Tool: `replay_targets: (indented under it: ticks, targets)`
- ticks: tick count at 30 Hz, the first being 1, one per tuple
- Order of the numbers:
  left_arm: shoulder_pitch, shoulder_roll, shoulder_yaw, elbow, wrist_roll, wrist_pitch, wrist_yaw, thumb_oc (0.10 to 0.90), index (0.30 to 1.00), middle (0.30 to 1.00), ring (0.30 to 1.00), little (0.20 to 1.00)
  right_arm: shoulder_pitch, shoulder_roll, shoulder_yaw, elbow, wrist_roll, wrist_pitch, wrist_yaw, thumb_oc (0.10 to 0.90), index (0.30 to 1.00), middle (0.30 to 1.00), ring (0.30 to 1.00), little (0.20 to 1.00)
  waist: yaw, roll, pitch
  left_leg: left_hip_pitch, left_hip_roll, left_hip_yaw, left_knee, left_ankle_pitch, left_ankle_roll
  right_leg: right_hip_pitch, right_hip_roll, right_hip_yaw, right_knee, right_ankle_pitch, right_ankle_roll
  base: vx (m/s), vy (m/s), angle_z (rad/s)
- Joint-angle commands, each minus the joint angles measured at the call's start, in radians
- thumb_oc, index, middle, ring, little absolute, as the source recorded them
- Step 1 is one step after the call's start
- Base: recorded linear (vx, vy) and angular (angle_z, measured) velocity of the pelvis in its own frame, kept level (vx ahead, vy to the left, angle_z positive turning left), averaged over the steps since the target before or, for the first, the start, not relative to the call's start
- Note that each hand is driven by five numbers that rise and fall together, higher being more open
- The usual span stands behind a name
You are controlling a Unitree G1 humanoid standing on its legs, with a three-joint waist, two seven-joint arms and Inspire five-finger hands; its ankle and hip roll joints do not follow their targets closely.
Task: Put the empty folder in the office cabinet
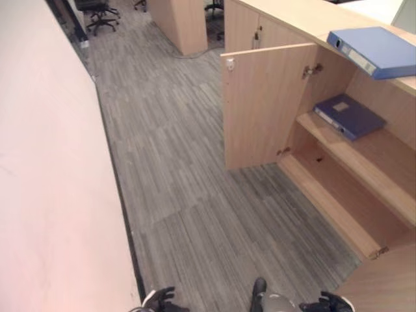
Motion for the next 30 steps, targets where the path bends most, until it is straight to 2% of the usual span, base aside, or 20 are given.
replay_targets:
  ticks: [1, 2, 3, 4, 5, 6, 7, 9, 11, 13, 15, 18, 20, 22, 23, 24, 26, 29, 30]
  targets:
    - [-0.029, 0.072, -0.018, -0.028, 0.007, -0.022, 0.014, 0.8, 0.9, 0.9, 0.9, 0.9, -0.005, 0.008, 0.034, 0.019, 0.007, -0.026, -0.001, 0.8, 0.9, 0.9, 0.9, 0.9, 0.004, -0.023, 0.0, -0.052, -0.003, -0.014, 0.155, 0.087, 0.025, 0.013, -0.004, 0.122, -0.168, 0.057, 0.071, 0.35, -0.357, -0.25]
    - [-0.033, 0.073, -0.023, -0.045, -0.004, -0.019, 0.016, 0.8, 0.9, 0.9, 0.9, 0.9, -0.012, -0.002, 0.041, 0.01, 0.013, -0.026, 0.0, 0.8, 0.9, 0.9, 0.9, 0.9, 0.007, -0.045, 0.016, -0.121, -0.016, -0.045, 0.323, 0.132, 0.045, 0.042, 0.015, 0.152, -0.174, 0.029, 0.036, 0.24, -0.271, -0.29]
    - [-0.034, 0.073, -0.023, -0.045, -0.004, -0.019, 0.016, 0.8, 0.9, 0.9, 0.9, 0.9, -0.012, -0.001, 0.041, 0.01, 0.013, -0.026, 0.0, 0.8, 0.9, 0.9, 0.9, 0.9, 0.003, -0.05, 0.014, -0.124, -0.021, -0.048, 0.32, 0.137, 0.046, 0.04, 0.009, 0.151, -0.175, 0.031, 0.037, 0.22, -0.222, -0.39]
    - [-0.039, 0.072, -0.025, -0.05, -0.007, -0.019, 0.019, 0.8, 0.9, 0.9, 0.9, 0.9, -0.018, -0.009, 0.043, 0.003, 0.02, -0.027, 0.0, 0.8, 0.9, 0.9, 0.9, 0.9, 0.014, -0.056, 0.028, -0.142, -0.028, -0.062, 0.389, 0.154, 0.056, 0.063, 0.028, 0.17, -0.178, 0.019, 0.023, 0.14, -0.155, -0.62]
    - [-0.04, 0.075, -0.027, -0.05, -0.006, -0.016, 0.025, 0.8, 0.9, 0.9, 0.9, 0.9, -0.024, -0.015, 0.043, 0.0, 0.024, -0.025, -0.001, 0.8, 0.9, 0.9, 0.9, 0.9, 0.016, -0.077, 0.033, -0.172, -0.04, -0.069, 0.421, 0.167, 0.072, 0.078, 0.02, 0.186, -0.183, 0.009, 0.018, 0.23, -0.199, -0.63]
    - [-0.044, 0.074, -0.029, -0.051, -0.011, -0.016, 0.028, 0.8, 0.9, 0.9, 0.9, 0.9, -0.033, -0.019, 0.046, -0.002, 0.031, -0.024, -0.002, 0.8, 0.9, 0.9, 0.9, 0.9, 0.023, -0.091, 0.039, -0.207, -0.044, -0.073, 0.443, 0.155, 0.087, 0.094, 0.016, 0.207, -0.186, -0.001, 0.015, 0.24, -0.137, -0.49]
    - [-0.047, 0.071, -0.031, -0.053, -0.016, -0.016, 0.029, 0.8, 0.9, 0.9, 0.9, 0.9, -0.042, -0.023, 0.047, -0.005, 0.038, -0.026, -0.004, 0.8, 0.9, 0.9, 0.9, 0.9, 0.037, -0.097, 0.049, -0.249, -0.044, -0.073, 0.456, 0.118, 0.103, 0.113, 0.019, 0.229, -0.188, -0.012, 0.015, 0.3, -0.082, -0.23]
    - [-0.045, 0.065, -0.035, -0.059, -0.027, -0.02, 0.032, 0.8, 0.9, 0.9, 0.9, 0.9, -0.053, -0.025, 0.048, -0.017, 0.051, -0.03, -0.008, 0.8, 0.9, 0.9, 0.9, 0.9, 0.06, -0.108, 0.056, -0.309, -0.062, -0.076, 0.4, 0.08, 0.123, 0.153, 0.022, 0.273, -0.193, -0.03, 0.021, 0.33, 0.003, -0.48]
    - [-0.037, 0.055, -0.043, -0.055, -0.03, -0.024, 0.034, 0.8, 0.9, 0.9, 0.9, 0.9, -0.063, -0.026, 0.046, -0.029, 0.071, -0.04, -0.008, 0.8, 0.9, 0.9, 0.9, 0.9, 0.088, -0.102, 0.067, -0.341, -0.073, -0.085, 0.285, 0.05, 0.126, 0.202, 0.037, 0.323, -0.205, -0.048, 0.033, 0.36, 0.089, -0.61]
    - [-0.031, 0.047, -0.048, -0.043, -0.027, -0.027, 0.035, 0.8, 0.9, 0.9, 0.9, 0.9, -0.069, -0.022, 0.058, -0.036, 0.069, -0.045, -0.008, 0.8, 0.9, 0.9, 0.9, 0.9, 0.111, -0.092, 0.071, -0.369, -0.1, -0.123, 0.126, 0.073, 0.118, 0.24, 0.053, 0.369, -0.221, -0.066, 0.041, 0.36, 0.12, -0.87]
    - [-0.026, 0.041, -0.051, -0.031, -0.026, -0.03, 0.035, 0.8, 0.9, 0.9, 0.9, 0.9, -0.073, -0.017, 0.077, -0.044, 0.054, -0.048, -0.007, 0.8, 0.9, 0.9, 0.9, 0.9, 0.14, -0.073, 0.08, -0.418, -0.127, -0.201, 0.004, 0.151, 0.11, 0.293, 0.086, 0.429, -0.24, -0.089, 0.041, 0.44, 0.079, -0.95]
    - [-0.024, 0.037, -0.05, -0.018, -0.026, -0.033, 0.033, 0.8, 0.9, 0.9, 0.9, 0.9, -0.077, -0.01, 0.099, -0.045, 0.032, -0.048, -0.009, 0.8, 0.9, 0.9, 0.9, 0.9, 0.175, -0.064, 0.096, -0.512, -0.165, -0.275, -0.117, 0.192, 0.107, 0.347, 0.121, 0.525, -0.24, -0.125, 0.031, 0.44, 0.055, -1.03]
    - [-0.019, 0.033, -0.049, -0.006, -0.013, -0.032, 0.029, 0.8, 0.9, 0.9, 0.9, 0.9, -0.081, -0.004, 0.117, -0.029, -0.001, -0.04, -0.007, 0.8, 0.9, 0.9, 0.9, 0.9, 0.192, -0.068, 0.102, -0.551, -0.175, -0.303, -0.146, 0.206, 0.101, 0.385, 0.135, 0.595, -0.232, -0.16, 0.024, 0.41, 0.098, -1.35]
    - [-0.014, 0.034, -0.044, 0.001, -0.004, -0.029, 0.027, 0.8, 0.9, 0.9, 0.9, 0.9, -0.083, -0.001, 0.122, -0.019, -0.017, -0.032, -0.006, 0.8, 0.9, 0.9, 0.9, 0.9, 0.205, -0.069, 0.099, -0.585, -0.175, -0.308, -0.143, 0.215, 0.104, 0.417, 0.14, 0.655, -0.22, -0.192, 0.019, 0.36, 0.14, -1.76]
    - [-0.014, 0.034, -0.044, 0.002, -0.003, -0.029, 0.027, 0.8, 0.9, 0.9, 0.9, 0.9, -0.083, -0.001, 0.123, -0.019, -0.017, -0.032, -0.006, 0.8, 0.9, 0.9, 0.9, 0.9, 0.208, -0.072, 0.101, -0.583, -0.177, -0.304, -0.142, 0.213, 0.105, 0.418, 0.137, 0.658, -0.218, -0.195, 0.019, 0.41, 0.255, -0.95]
    - [-0.003, 0.035, -0.031, 0.011, 0.002, -0.023, 0.025, 0.8, 0.9, 0.9, 0.9, 0.9, -0.079, 0.009, 0.125, -0.012, -0.026, -0.026, 0.003, 0.8, 0.9, 0.9, 0.9, 0.9, 0.224, -0.069, 0.082, -0.581, -0.166, -0.3, -0.141, 0.223, 0.106, 0.45, 0.134, 0.707, -0.209, -0.227, 0.024, 0.4, 0.298, -0.87]
    - [0.011, 0.04, -0.021, 0.025, 0.015, -0.018, 0.026, 0.8, 0.9, 0.9, 0.9, 0.9, -0.061, 0.018, 0.118, -0.006, -0.036, -0.021, 0.009, 0.8, 0.9, 0.9, 0.9, 0.9, 0.238, -0.076, 0.057, -0.557, -0.153, -0.315, -0.126, 0.249, 0.103, 0.479, 0.108, 0.737, -0.198, -0.248, 0.041, 0.46, 0.377, -0.82]
    - [-0.001, 0.049, -0.027, 0.024, 0.021, -0.017, 0.031, 0.8, 0.9, 0.9, 0.9, 0.9, -0.045, 0.035, 0.099, -0.002, -0.023, -0.02, 0.006, 0.8, 0.9, 0.9, 0.9, 0.9, 0.23, -0.108, 0.031, -0.562, -0.164, -0.277, -0.066, 0.259, 0.109, 0.478, 0.052, 0.746, -0.17, -0.243, 0.068, 0.34, 0.327, -0.7]
    - [-0.014, 0.059, -0.03, 0.016, 0.018, -0.018, 0.034, 0.8, 0.9, 0.9, 0.9, 0.9, -0.044, 0.047, 0.087, 0.0, -0.003, -0.02, 0.006, 0.8, 0.9, 0.9, 0.9, 0.9, 0.221, -0.125, 0.011, -0.558, -0.168, -0.236, -0.045, 0.235, 0.127, 0.457, 0.03, 0.74, -0.138, -0.212, 0.102, 0.34, 0.326, -0.15]
